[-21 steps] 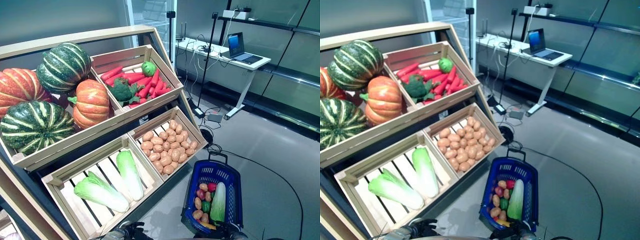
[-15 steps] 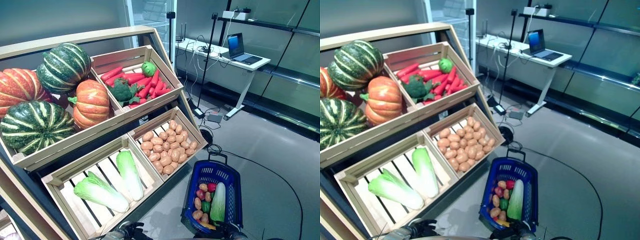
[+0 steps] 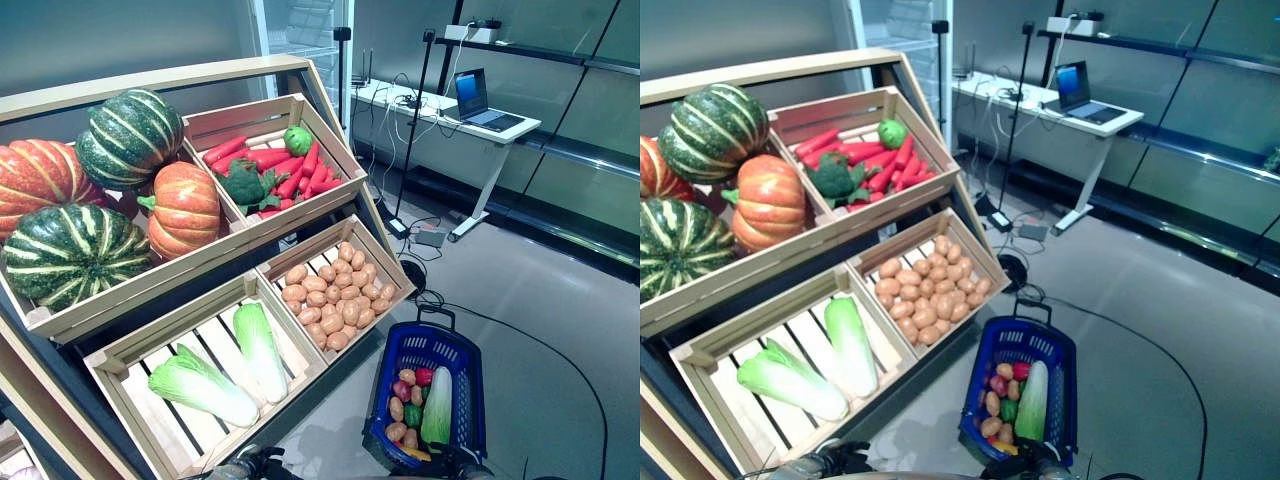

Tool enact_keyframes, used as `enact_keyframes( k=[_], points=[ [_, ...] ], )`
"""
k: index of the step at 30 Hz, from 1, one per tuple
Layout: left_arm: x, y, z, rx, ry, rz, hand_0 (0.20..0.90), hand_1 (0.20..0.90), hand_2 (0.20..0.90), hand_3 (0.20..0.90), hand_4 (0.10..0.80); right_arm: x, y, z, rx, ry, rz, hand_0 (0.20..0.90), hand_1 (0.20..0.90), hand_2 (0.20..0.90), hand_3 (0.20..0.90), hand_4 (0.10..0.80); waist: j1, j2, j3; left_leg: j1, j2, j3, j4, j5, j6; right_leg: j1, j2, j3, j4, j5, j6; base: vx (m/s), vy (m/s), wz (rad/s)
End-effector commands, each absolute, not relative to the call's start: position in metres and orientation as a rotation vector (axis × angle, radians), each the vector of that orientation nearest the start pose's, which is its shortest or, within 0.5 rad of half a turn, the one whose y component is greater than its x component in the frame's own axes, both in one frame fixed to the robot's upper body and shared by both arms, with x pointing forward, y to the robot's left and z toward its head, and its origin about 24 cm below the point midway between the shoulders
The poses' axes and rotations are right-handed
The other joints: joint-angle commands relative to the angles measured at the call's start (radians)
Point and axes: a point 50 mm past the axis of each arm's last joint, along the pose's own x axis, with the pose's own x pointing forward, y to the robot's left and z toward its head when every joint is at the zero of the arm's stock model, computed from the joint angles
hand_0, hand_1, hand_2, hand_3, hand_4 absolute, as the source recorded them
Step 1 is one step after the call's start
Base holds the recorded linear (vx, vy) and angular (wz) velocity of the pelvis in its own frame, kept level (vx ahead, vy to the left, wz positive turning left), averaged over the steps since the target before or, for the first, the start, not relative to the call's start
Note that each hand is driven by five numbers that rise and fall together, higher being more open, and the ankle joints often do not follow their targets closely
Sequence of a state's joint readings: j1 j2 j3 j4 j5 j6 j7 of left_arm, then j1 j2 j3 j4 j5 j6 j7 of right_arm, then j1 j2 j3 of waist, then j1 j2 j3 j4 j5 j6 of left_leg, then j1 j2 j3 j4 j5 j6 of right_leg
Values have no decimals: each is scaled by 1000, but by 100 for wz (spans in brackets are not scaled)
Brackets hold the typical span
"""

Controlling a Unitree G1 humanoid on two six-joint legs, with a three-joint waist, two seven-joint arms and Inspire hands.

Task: Put vegetables into the basket

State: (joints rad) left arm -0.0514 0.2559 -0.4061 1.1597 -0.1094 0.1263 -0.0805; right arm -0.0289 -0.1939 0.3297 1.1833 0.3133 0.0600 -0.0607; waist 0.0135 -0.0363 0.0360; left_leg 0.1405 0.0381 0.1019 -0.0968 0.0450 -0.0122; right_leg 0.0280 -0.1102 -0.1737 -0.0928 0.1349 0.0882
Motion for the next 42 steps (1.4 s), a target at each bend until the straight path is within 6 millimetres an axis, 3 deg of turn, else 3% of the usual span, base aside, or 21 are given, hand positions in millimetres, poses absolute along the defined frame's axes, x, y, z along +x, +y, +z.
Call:
enact_keyframes(
  k=[1, 9, 13, 17, 19, 26, 31, 33, 36, 39, 42],
  points=[
    [130, 201, -158, 376, 1243, -199, 900, 900, 900, 900, 800, 128, -198, -158, -203, 1164, -7, 900, 900, 900, 900, 800, -11, 33, 73, 16, -4, -22, 9, -91, -23, 106, -19, 9, 14, -108, 56, 0, 0, 0],
    [141, 197, -154, 303, 1145, -151, 900, 900, 900, 900, 800, 127, -199, -159, -228, 1170, 13, 900, 900, 900, 900, 800, -13, 30, 69, -4, -2, -16, 16, -85, -24, 88, -13, 16, 20, -110, 51, 1, -6, 2],
    [176, 185, -136, 256, 947, -205, 900, 900, 900, 900, 800, 138, -201, -154, -239, 1142, -1, 900, 900, 900, 900, 800, -7, 35, 91, -16, -4, -21, 25, -87, -22, 75, -12, 20, 30, -113, 45, -41, -4, -1],
    [212, 176, -109, 262, 761, -269, 900, 900, 900, 900, 800, 144, -202, -151, -231, 1132, -3, 900, 900, 900, 900, 800, -3, 40, 100, -10, -5, -28, 22, -88, -21, 79, -12, 23, 31, -113, 44, 0, 0, 0],
    [232, 173, -86, 203, 664, -273, 900, 900, 900, 900, 800, 144, -204, -150, -228, 1126, -7, 900, 900, 900, 900, 800, 0, 44, 103, -6, -4, -32, 19, -89, -20, 84, -13, 21, 30, -114, 43, 0, 0, 0],
    [265, 187, -36, 187, 443, -150, 900, 900, 900, 900, 800, 137, -206, -151, -230, 1124, 2, 900, 900, 900, 900, 800, 5, 49, 96, 1, 0, -40, 15, -90, -21, 98, -14, 10, 26, -119, 41, 38, -1, 1],
    [278, 224, -4, 551, 283, -6, 900, 900, 900, 900, 800, 126, -216, -153, -230, 1148, -20, 900, 900, 900, 900, 800, 6, 56, 96, -8, -2, -49, 12, -88, -21, 96, -11, 9, 28, -130, 33, 0, 0, 0],
    [278, 229, -1, 588, 283, 10, 900, 900, 900, 900, 800, 123, -217, -153, -229, 1151, -26, 900, 900, 900, 900, 800, 6, 56, 96, -10, -2, -49, 11, -87, -22, 96, -10, 7, 29, -132, 32, 0, 0, 0],
    [277, 250, 9, 949, 238, 59, 900, 900, 900, 900, 800, 115, -221, -155, -216, 1161, -46, 900, 900, 900, 900, 800, 2, 59, 98, -14, -4, -53, 9, -85, -22, 95, -9, 6, 32, -136, 30, 7, 2, 5],
    [273, 266, 13, 1084, 257, 106, 900, 900, 900, 900, 800, 110, -225, -155, -220, 1159, -42, 900, 900, 900, 900, 800, -2, 61, 112, -27, -8, -54, 11, -82, -22, 79, -8, 4, 46, -143, 27, -32, 20, 8],
    [269, 271, 10, 1173, 261, 123, 900, 900, 900, 900, 800, 113, -228, -153, -224, 1143, -48, 900, 900, 900, 900, 800, -1, 64, 124, -45, -8, -61, 9, -72, -25, 63, -7, 4, 46, -140, 25, -90, 12, 3]
  ],
)
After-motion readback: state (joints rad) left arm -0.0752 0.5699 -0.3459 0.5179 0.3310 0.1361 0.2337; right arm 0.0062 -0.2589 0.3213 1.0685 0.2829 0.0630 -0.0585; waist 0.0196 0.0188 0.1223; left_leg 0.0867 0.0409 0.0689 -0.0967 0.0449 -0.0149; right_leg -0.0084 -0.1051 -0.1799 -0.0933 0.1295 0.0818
